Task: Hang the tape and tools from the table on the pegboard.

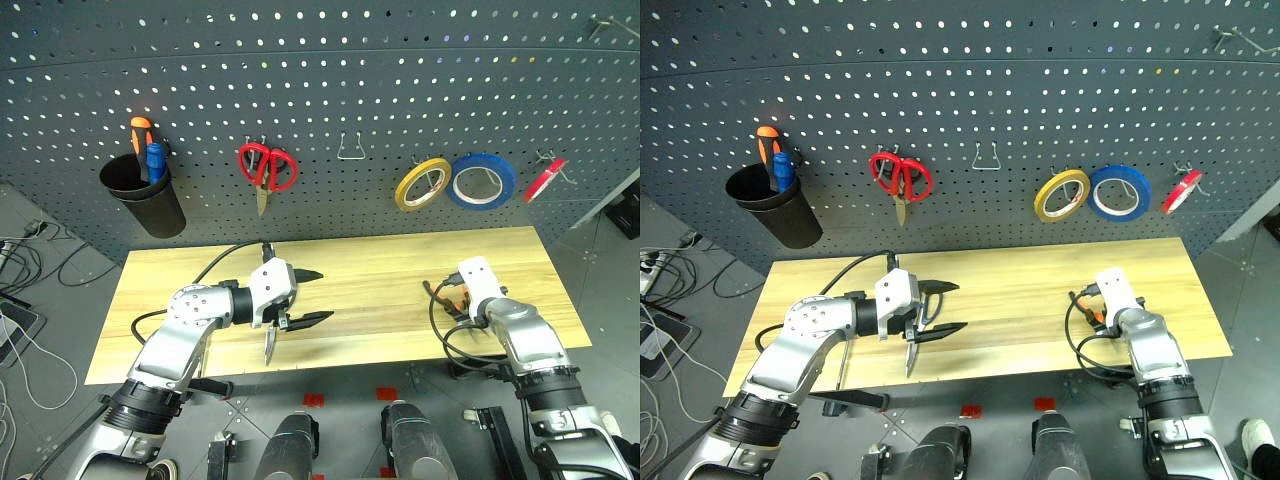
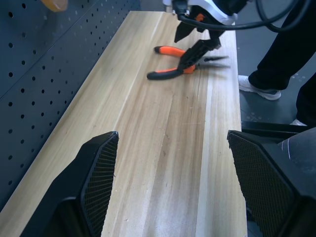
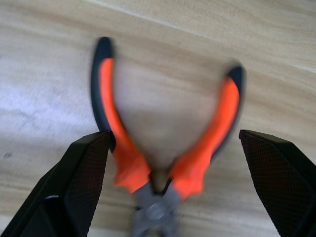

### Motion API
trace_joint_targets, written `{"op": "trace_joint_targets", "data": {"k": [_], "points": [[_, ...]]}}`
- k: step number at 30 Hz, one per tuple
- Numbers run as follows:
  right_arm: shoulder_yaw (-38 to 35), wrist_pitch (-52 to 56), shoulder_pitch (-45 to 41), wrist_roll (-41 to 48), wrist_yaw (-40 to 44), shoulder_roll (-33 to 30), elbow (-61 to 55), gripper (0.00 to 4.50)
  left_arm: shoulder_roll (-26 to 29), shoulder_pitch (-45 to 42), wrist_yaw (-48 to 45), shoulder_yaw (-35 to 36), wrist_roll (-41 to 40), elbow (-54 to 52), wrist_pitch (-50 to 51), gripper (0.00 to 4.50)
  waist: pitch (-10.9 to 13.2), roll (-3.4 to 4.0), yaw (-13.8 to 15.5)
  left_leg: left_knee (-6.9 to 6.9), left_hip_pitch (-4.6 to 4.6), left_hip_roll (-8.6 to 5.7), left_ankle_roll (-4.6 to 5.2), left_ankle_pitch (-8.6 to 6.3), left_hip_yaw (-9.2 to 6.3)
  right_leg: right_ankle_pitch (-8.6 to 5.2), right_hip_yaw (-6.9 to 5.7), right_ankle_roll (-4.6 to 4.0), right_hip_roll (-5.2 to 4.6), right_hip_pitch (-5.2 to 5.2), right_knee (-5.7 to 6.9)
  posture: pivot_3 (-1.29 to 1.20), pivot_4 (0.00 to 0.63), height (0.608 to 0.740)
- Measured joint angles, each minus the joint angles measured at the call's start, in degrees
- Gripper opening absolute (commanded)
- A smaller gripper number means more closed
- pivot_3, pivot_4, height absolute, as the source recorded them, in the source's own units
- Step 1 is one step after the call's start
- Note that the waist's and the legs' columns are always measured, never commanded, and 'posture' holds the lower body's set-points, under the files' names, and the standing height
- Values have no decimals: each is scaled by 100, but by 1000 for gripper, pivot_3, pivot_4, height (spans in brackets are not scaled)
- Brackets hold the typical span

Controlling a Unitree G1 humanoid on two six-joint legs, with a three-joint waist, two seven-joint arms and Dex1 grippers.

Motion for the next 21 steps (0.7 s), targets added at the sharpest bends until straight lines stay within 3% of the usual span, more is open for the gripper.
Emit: {"op": "trace_joint_targets", "data": {"k": [7, 11, 21], "points": [[-94, -79, -557, 191, 347, -78, 871, 4460, -5, -8, -4, -3, 1, -3, 0, 3751, -12, -11, -16, 1, 2, 1, 0, 0, 2, 0, 1, -1, 1, 1, 1, -57, 208, 740], [-215, 68, -550, 346, 349, -88, 798, 4460, -5, -8, 7, -3, 3, -4, 0, 3751, -12, -9, -14, 1, -3, 1, 0, 0, 2, 1, 3, 0, -3, -4, 1, -48, 205, 740], [-666, 2130, 837, 1026, 328, 27, -2898, 4460, -7, 65, -7, 3, -54, -175, 29, 3751, -14, -5, 25, 2, -20, 1, 1, 1, -10, 1, -3, 0, -3, -17, 5, -58, 208, 740]]}}
